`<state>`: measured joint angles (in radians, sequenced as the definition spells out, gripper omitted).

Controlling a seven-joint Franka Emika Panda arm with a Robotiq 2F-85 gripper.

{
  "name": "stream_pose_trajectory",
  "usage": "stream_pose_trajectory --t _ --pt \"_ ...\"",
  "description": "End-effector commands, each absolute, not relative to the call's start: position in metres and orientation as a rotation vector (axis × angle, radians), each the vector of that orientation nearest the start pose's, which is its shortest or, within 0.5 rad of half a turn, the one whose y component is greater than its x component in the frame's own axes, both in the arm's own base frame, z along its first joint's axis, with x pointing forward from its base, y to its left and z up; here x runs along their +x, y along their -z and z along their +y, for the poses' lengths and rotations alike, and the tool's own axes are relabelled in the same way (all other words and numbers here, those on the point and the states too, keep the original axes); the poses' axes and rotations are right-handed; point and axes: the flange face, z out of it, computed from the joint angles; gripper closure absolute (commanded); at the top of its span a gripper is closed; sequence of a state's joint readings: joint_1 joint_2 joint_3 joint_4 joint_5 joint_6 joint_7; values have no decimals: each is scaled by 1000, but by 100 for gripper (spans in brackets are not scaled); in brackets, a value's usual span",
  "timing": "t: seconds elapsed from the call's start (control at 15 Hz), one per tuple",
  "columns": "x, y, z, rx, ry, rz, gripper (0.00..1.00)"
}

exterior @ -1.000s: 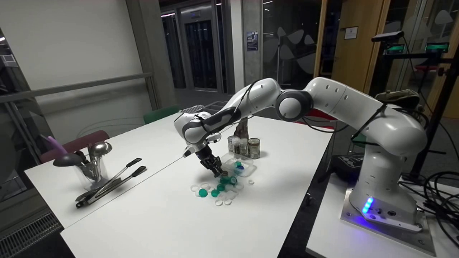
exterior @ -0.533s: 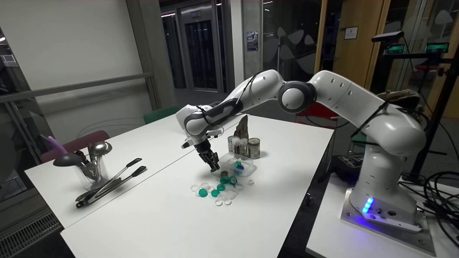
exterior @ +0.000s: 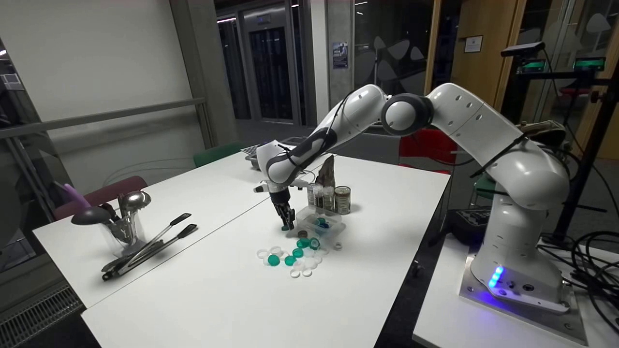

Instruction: Put one blue cap in the transparent bowl

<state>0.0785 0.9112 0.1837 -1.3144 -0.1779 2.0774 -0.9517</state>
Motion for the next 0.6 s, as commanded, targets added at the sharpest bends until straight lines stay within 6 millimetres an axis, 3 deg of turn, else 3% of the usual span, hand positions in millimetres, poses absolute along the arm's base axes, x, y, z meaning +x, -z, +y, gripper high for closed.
stream_pose_trajectory --t 0.0,0.53 --pt "680 -193 139 -2602 -159 -1757 84" --pt "636 -191 117 -2780 -248 -1601 84"
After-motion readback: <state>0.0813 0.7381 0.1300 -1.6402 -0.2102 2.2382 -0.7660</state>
